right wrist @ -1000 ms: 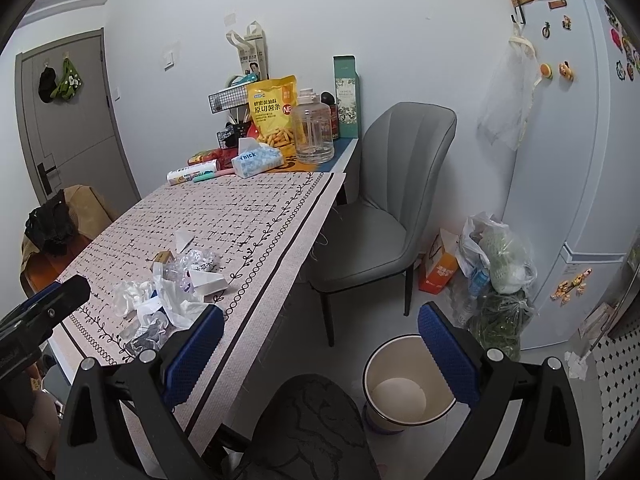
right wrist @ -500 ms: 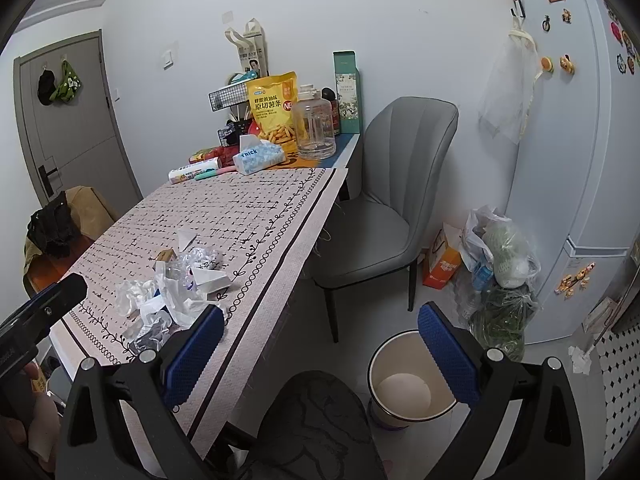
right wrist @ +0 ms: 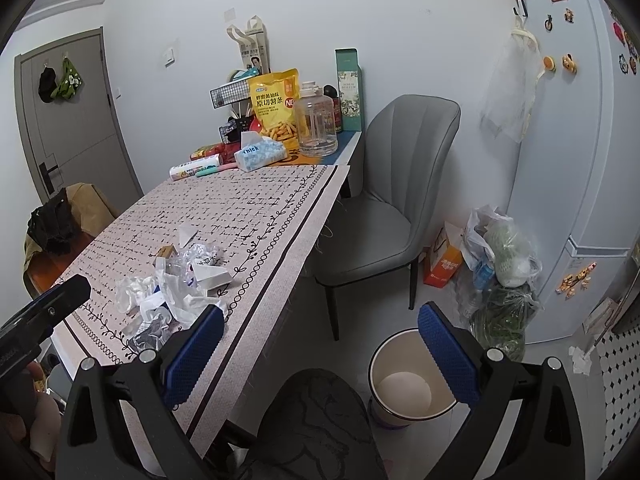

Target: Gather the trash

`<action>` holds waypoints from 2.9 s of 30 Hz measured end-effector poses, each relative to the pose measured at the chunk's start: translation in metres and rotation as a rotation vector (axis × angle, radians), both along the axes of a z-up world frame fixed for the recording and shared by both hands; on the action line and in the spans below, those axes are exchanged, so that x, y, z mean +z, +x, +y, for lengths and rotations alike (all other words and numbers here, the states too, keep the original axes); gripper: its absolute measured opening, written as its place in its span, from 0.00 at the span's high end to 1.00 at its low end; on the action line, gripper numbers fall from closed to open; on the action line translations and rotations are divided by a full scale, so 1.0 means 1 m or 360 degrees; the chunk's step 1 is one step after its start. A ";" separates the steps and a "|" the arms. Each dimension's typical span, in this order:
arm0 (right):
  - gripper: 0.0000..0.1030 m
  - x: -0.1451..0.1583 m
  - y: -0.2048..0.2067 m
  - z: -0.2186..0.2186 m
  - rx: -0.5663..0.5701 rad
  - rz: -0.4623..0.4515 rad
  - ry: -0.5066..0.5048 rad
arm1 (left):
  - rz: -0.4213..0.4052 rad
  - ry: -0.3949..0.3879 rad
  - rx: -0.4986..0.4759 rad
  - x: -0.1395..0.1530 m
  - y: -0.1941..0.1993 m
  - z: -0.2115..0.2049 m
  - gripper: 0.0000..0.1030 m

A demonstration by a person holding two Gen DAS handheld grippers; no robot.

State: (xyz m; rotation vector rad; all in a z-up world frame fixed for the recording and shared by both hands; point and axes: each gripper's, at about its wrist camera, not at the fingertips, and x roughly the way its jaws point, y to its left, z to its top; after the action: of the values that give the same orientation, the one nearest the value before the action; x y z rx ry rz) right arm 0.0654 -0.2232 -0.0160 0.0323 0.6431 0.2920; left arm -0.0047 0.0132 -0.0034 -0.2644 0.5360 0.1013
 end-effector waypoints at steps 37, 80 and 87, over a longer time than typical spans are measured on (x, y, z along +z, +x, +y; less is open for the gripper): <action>0.52 -0.097 0.072 0.128 0.0606 0.0463 0.0102 | 0.0422 -0.0304 0.0095 -0.115 0.048 0.098 0.98; 0.96 -0.031 0.066 0.099 0.0645 0.0156 0.0348 | 0.0161 -0.0198 0.0285 -0.062 0.027 0.108 0.84; 0.96 -0.007 0.061 0.095 0.0669 0.0050 0.0381 | 0.0079 -0.0158 0.0212 -0.036 0.033 0.091 0.84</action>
State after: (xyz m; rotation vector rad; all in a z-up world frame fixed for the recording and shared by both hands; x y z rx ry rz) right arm 0.1265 -0.1282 -0.0235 0.1325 0.6406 0.7749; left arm 0.0286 0.1046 -0.0397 -0.3953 0.5733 0.2116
